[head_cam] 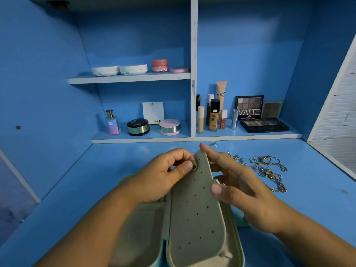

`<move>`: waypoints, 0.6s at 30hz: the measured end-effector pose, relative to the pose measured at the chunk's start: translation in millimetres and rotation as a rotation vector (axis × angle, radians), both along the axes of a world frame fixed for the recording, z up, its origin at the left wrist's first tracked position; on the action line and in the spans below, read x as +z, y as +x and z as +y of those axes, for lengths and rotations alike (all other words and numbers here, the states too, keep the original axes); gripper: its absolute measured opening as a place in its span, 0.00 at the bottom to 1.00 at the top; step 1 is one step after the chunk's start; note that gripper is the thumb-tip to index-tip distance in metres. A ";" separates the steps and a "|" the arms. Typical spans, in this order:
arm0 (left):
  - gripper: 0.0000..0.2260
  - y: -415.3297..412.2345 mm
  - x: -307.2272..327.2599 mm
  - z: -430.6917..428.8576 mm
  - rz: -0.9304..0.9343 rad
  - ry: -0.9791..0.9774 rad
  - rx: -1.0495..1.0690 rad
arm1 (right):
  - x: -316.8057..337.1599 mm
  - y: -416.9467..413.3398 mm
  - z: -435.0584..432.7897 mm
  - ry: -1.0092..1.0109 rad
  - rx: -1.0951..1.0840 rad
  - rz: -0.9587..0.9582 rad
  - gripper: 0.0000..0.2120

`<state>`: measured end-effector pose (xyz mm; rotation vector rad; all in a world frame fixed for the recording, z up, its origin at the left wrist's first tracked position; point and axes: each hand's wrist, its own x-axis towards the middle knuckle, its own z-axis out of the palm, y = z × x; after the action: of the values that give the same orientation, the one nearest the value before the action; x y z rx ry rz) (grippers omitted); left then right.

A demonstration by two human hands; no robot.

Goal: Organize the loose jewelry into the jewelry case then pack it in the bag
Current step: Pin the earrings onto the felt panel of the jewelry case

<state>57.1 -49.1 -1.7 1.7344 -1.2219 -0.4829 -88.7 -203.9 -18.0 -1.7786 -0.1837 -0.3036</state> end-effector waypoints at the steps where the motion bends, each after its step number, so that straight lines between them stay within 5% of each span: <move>1: 0.07 0.5 0.2 -0.3 0.014 0.005 0.001 | 0.2 -0.5 0.0 0.001 0.004 -0.001 0.37; 6: 0.03 4.5 -4.0 -3.3 0.015 -0.135 0.102 | 0.6 0.1 1.4 -0.016 0.002 -0.009 0.37; 14: 0.15 1.9 -1.5 0.6 -0.192 -0.258 0.240 | -2.5 1.8 6.8 0.116 0.011 -0.034 0.39; 18: 0.17 1.9 2.8 5.0 -0.256 -0.244 0.165 | -4.5 3.5 13.3 0.191 0.022 -0.045 0.30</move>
<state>58.9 -44.1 1.2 1.7025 -1.2437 -0.0112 -85.2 -190.7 -22.5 -1.5805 -0.1992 -0.3346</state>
